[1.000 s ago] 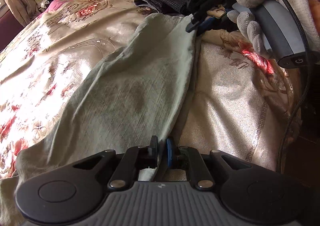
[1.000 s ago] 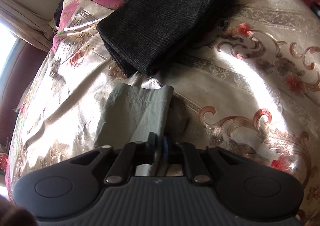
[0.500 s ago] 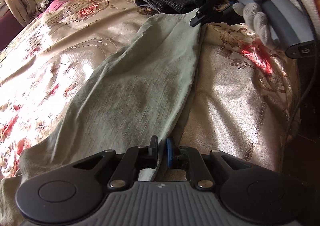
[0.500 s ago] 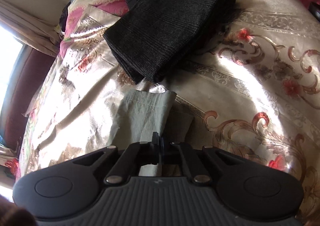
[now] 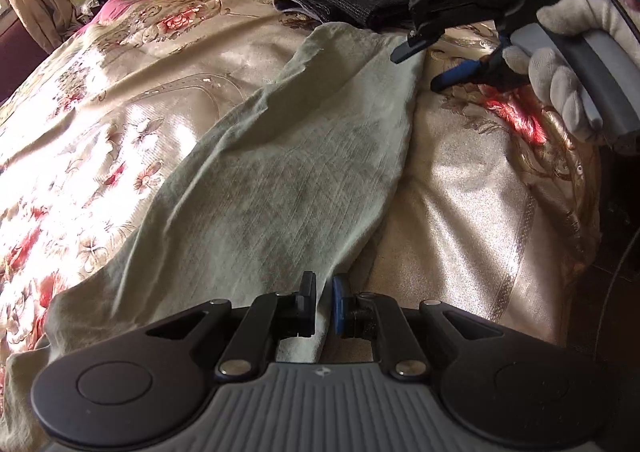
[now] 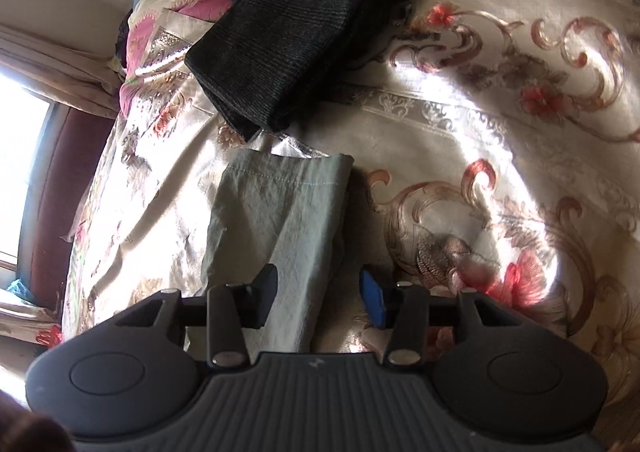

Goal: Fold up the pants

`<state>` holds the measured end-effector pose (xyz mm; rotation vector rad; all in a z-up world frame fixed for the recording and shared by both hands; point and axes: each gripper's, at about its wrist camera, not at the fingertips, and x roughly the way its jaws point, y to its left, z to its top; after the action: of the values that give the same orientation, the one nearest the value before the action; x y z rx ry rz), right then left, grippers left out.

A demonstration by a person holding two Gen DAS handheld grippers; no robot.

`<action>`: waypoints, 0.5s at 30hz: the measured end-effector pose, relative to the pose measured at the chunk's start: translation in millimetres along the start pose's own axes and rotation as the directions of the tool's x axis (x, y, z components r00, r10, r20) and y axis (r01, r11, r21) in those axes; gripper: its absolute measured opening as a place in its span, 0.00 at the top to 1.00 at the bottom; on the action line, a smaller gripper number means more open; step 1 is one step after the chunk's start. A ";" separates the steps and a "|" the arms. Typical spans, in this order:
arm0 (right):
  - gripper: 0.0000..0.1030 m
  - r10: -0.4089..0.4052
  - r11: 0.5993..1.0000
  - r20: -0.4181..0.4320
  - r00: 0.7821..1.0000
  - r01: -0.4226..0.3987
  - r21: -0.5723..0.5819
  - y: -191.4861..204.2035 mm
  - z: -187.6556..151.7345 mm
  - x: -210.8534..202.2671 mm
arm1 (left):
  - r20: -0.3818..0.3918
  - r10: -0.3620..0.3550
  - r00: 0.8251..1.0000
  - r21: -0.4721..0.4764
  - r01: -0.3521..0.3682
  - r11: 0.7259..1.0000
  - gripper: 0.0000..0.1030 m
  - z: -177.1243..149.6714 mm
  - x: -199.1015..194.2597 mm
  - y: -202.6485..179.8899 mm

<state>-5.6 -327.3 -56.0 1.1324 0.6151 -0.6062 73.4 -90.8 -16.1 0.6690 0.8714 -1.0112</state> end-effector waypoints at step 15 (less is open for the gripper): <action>0.72 0.298 0.954 -0.069 0.952 -0.295 0.047 -18.7 5.6 51.2 | 0.114 -0.002 0.993 0.010 0.000 1.000 0.75 14.1 -35.9 11.8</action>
<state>17.0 -344.8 -102.8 1.2574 0.4868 -0.3181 78.9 -82.0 22.8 0.6126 0.7671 -1.0450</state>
